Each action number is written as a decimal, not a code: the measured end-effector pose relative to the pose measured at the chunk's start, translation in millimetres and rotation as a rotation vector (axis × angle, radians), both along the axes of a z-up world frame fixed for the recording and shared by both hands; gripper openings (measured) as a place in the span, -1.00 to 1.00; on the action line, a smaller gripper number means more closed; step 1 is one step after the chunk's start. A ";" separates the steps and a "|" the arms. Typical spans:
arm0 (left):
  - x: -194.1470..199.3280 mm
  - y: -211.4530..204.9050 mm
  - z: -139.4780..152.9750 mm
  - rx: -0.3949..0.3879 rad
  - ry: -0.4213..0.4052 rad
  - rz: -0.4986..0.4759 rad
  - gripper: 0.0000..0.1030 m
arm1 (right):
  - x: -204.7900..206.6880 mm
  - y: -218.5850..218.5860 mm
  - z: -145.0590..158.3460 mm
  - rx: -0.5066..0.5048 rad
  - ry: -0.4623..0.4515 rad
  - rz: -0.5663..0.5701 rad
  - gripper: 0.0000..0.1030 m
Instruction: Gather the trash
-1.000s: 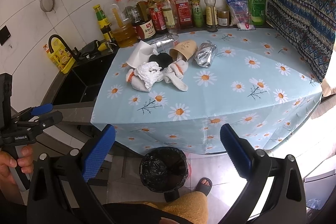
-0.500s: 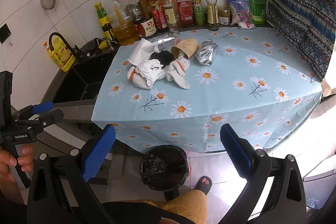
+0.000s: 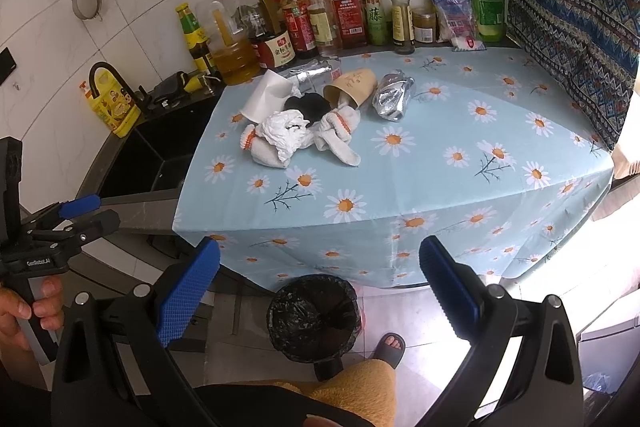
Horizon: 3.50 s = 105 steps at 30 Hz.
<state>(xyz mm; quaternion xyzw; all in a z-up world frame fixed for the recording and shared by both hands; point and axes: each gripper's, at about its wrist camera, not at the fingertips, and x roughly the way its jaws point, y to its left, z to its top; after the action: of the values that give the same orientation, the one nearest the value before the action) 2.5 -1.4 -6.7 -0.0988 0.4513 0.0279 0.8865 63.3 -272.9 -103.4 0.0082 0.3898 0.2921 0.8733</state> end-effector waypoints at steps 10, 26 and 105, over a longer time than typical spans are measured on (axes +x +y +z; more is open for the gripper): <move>3.3 1.2 -2.0 -0.001 0.009 -0.012 0.88 | 3.4 -0.8 2.2 -0.007 0.009 -0.016 0.92; 45.8 5.3 -15.1 -0.015 0.063 0.040 0.88 | 59.5 5.9 -5.8 -0.015 0.070 0.053 0.92; 262.8 -33.7 -113.5 0.172 0.255 -0.199 -0.06 | 188.6 -11.1 -65.2 0.194 0.261 0.071 -0.52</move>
<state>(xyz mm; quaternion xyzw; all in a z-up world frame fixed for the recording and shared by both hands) 265.3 -35.1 -120.2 0.0268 0.5636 -0.0089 0.8256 251.9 -284.0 -168.6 0.1167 0.4697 0.3554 0.7996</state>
